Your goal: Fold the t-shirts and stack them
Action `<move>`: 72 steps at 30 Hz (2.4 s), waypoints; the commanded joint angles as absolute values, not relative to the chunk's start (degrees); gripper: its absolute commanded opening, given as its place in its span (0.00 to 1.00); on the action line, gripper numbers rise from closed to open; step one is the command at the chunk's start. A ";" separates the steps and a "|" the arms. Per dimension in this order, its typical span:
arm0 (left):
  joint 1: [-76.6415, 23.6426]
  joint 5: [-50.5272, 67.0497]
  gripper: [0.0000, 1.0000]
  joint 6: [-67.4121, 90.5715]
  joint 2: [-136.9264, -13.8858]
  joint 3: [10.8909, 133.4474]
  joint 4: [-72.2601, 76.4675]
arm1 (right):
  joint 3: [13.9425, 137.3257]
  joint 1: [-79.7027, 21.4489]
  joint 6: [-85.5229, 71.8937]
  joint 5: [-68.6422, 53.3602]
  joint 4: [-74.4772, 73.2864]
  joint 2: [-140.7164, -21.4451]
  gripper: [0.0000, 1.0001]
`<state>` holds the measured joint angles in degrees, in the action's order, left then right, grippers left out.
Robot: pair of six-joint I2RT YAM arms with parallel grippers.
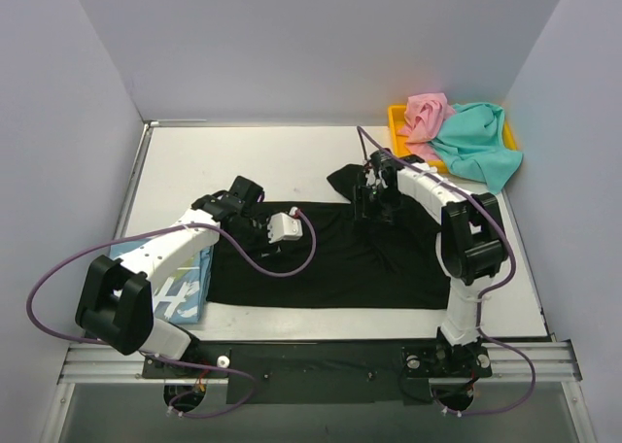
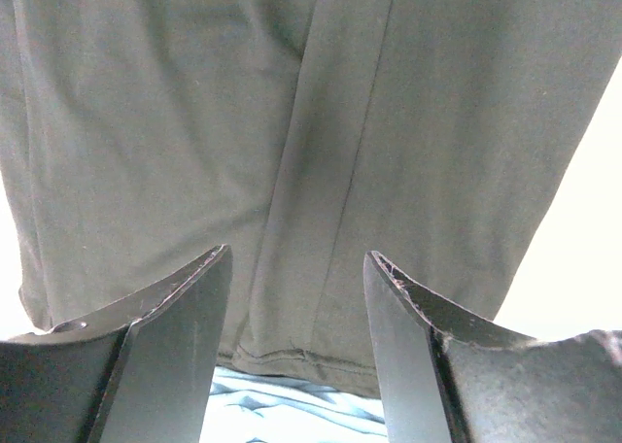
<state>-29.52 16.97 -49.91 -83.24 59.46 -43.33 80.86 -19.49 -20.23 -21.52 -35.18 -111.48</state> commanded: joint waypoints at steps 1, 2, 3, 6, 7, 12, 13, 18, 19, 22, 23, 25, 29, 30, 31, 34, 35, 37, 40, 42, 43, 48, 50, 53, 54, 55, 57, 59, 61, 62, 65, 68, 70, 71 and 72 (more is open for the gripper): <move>-29.27 21.43 0.66 -45.11 -83.93 62.04 -40.09 | 79.19 -17.41 -13.98 -25.40 -34.72 -103.03 0.51; -29.27 22.14 0.66 -41.35 -85.15 63.36 -39.64 | 78.06 -15.23 -13.97 -24.44 -33.76 -101.53 0.51; -29.27 24.24 0.64 -39.13 -86.04 66.24 -39.55 | 77.18 -13.99 -14.32 -23.91 -33.05 -98.73 0.51; -30.05 29.87 0.46 -32.28 -91.31 75.28 -40.08 | 71.65 -4.96 -18.09 -21.54 -31.03 -95.19 0.48; -31.36 31.62 0.46 -31.30 -94.10 76.89 -39.90 | 69.72 -2.92 -18.89 -21.36 -30.76 -95.01 0.48; -39.10 30.85 0.45 -26.02 -103.53 86.21 -32.99 | 69.60 1.93 -14.68 -19.95 -28.74 -98.16 0.44; -41.46 31.02 0.46 -25.67 -105.28 86.57 -31.22 | 70.91 2.02 -14.07 -20.04 -28.22 -98.87 0.43; -45.79 31.38 0.52 -19.44 -112.84 89.81 -20.15 | 73.47 2.02 -13.53 -23.38 -25.31 -104.49 0.43; -46.05 31.38 0.53 -16.90 -115.90 90.87 -19.52 | 73.56 2.11 -13.54 -23.73 -25.31 -104.94 0.43; -46.84 30.76 0.54 -14.15 -121.89 98.07 -17.67 | 73.56 2.02 -13.01 -24.35 -25.31 -106.43 0.42; -47.19 30.50 0.54 -14.06 -123.99 99.91 -17.06 | 73.56 2.11 -12.75 -24.35 -25.31 -106.70 0.41; -48.34 28.74 0.56 -13.28 -125.85 100.63 -14.60 | 74.00 2.28 -12.83 -24.26 -25.31 -107.75 0.33; -48.60 30.67 0.60 -10.72 -128.05 100.46 -11.78 | 74.79 2.64 -12.57 -24.78 -25.40 -108.37 0.07; -48.60 30.85 0.61 -10.90 -128.58 100.37 -10.82 | 74.79 2.72 -12.48 -24.87 -25.40 -108.28 0.02; -48.69 30.33 0.61 -10.90 -128.93 100.02 -9.94 | 74.79 2.99 -12.48 -24.87 -25.40 -108.19 0.00; -48.96 27.17 0.53 -10.99 -130.34 98.97 -8.53 | 74.97 3.69 -12.22 -24.88 -25.31 -107.93 0.00; -48.96 26.38 0.51 -11.07 -130.43 98.53 -8.44 | 75.14 3.87 -12.13 -24.79 -25.31 -107.93 0.00; -48.96 25.67 0.40 -11.69 -130.69 98.00 -8.70 | 75.41 4.57 -12.04 -23.91 -25.23 -107.76 0.00; -48.96 25.05 0.34 -12.22 -130.96 97.12 -8.79 | 75.94 5.88 -11.78 -24.26 -24.61 -108.45 0.00; -49.04 24.44 0.34 -12.22 -131.04 96.51 -8.70 | 76.81 6.06 -11.34 -24.87 -24.70 -109.68 0.00; -49.13 23.74 0.34 -12.30 -131.04 96.59 -9.05 | 77.16 6.06 -11.16 -24.79 -24.70 -110.38 0.00; -49.22 21.10 0.33 -14.15 -130.78 96.15 -10.98 | 79.10 6.50 -10.46 -22.24 -25.05 -111.18 0.06; -49.22 20.83 0.33 -15.11 -130.61 96.24 -11.77 | 80.33 6.94 -10.63 -21.10 -25.66 -111.09 0.16; -49.39 21.09 0.33 -15.82 -130.43 96.77 -12.39 | 81.30 6.68 -10.37 -18.65 -27.16 -108.64 0.37; -49.48 20.92 0.33 -15.99 -130.43 97.12 -12.48 | 80.95 6.59 -10.81 -17.59 -27.16 -106.20 0.38; -49.74 20.83 0.33 -16.34 -130.52 97.21 -12.48 | 79.73 6.42 -11.94 -14.36 -26.98 -104.95 0.38; -50.10 20.57 0.33 -16.35 -130.52 97.64 -12.57 | 76.58 6.07 -15.88 -8.91 -27.16 -100.56 0.34; -50.45 20.13 0.33 -16.26 -130.61 97.91 -12.74 | 71.14 5.63 -19.31 -7.91 -25.94 -96.16 0.23; -50.62 19.95 0.33 -16.26 -130.52 98.09 -12.92 | 64.62 4.84 -22.74 -10.61 -23.66 -92.21 0.06; -50.71 19.86 0.33 -16.17 -130.60 98.17 -13.09 | 60.60 4.75 -23.98 -11.77 -22.77 -91.33 0.00; -50.71 19.43 0.33 -16.35 -130.61 98.44 -13.36 | 55.38 4.04 -26.80 -14.50 -20.66 -92.54 0.00; -50.71 19.07 0.33 -16.61 -130.34 98.79 -13.97 | 52.83 5.36 -27.25 -13.45 -19.95 -95.70 0.00; -50.71 19.16 0.33 -16.70 -130.17 99.05 -14.67 | 52.65 6.59 -26.63 -11.61 -20.21 -97.12 0.00; -50.71 18.99 0.33 -16.79 -129.90 99.23 -14.94 | 52.82 7.20 -26.54 -10.82 -20.48 -97.64 0.00; -50.71 19.07 0.33 -16.79 -129.82 99.32 -15.55 | 53.26 7.73 -26.11 -10.29 -20.91 -97.73 0.00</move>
